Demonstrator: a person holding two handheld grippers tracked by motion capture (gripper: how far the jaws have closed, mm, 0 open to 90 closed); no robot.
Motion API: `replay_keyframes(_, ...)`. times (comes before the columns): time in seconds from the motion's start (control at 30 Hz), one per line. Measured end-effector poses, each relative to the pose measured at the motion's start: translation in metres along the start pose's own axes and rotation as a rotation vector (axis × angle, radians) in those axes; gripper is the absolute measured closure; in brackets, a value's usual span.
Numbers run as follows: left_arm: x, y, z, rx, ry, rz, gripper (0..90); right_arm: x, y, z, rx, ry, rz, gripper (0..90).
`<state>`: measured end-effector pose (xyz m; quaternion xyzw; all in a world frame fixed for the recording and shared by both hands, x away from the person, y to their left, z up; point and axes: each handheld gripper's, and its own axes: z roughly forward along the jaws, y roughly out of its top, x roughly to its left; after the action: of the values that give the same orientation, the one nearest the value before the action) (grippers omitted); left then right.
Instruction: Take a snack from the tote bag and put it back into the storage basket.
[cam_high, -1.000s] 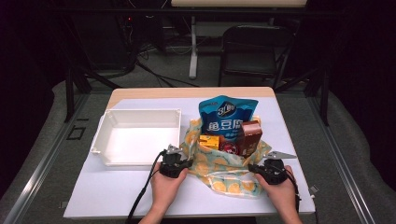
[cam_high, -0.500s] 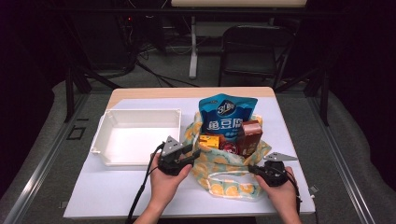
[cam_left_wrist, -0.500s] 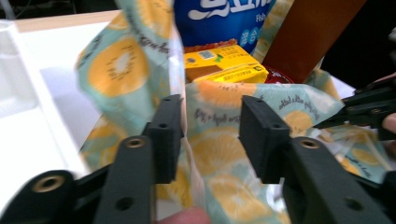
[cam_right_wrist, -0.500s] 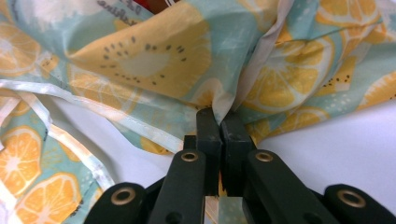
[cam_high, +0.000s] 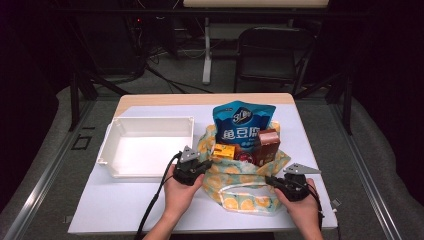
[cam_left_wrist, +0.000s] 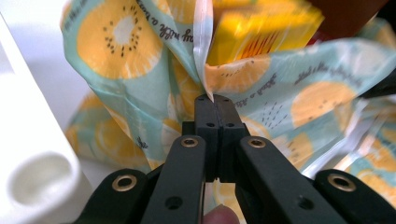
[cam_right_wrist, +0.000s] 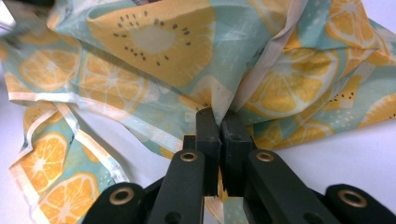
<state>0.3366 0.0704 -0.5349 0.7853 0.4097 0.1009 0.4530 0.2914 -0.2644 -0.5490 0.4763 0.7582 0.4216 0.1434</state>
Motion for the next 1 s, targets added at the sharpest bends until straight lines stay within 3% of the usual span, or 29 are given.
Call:
replay_keyframes(0.1,0.003,-0.009,0.017,0.066,0.006,-0.036,90.0,-0.001,-0.001,0.003,0.012,-0.016,0.026,88.0)
replay_keyframes(0.2,0.007,-0.015,0.032,0.120,0.019,-0.055,90.0,-0.008,-0.004,0.009,0.065,-0.040,0.063,88.6)
replay_keyframes(0.27,0.007,-0.014,0.032,0.124,0.018,-0.058,90.0,-0.014,-0.006,0.009,0.093,-0.036,0.072,88.9)
replay_keyframes(0.3,0.008,-0.014,0.032,0.122,0.018,-0.058,90.0,-0.015,-0.007,0.010,0.070,-0.025,0.096,88.9)
replay_keyframes(0.4,0.007,-0.016,0.032,0.115,0.018,-0.049,90.0,-0.013,-0.006,0.008,0.081,-0.044,0.071,87.1)
replay_keyframes(0.53,0.005,-0.018,0.031,0.093,0.027,-0.038,90.0,-0.009,0.002,-0.014,0.021,-0.022,0.009,68.8)
replay_keyframes(0.6,0.003,-0.019,0.031,0.087,0.043,-0.024,90.0,-0.006,0.005,-0.027,-0.079,-0.013,0.016,65.2)
replay_keyframes(0.7,0.001,-0.019,0.031,0.084,0.053,-0.008,90.0,-0.008,0.013,-0.040,-0.181,-0.053,0.016,64.2)
replay_keyframes(0.8,0.002,-0.020,0.030,0.079,0.046,-0.025,90.0,-0.015,0.023,-0.041,-0.250,-0.103,0.046,63.4)
replay_keyframes(0.87,0.002,-0.020,0.029,0.081,0.044,-0.021,90.0,-0.017,0.030,-0.035,-0.258,-0.110,0.042,60.8)
replay_keyframes(0.93,0.003,-0.020,0.030,0.077,0.039,-0.028,89.9,-0.018,0.036,-0.029,-0.259,-0.135,0.014,61.5)
replay_keyframes(1.0,0.003,-0.020,0.030,0.078,0.033,-0.035,89.9,-0.020,0.040,-0.025,-0.264,-0.128,0.022,65.1)
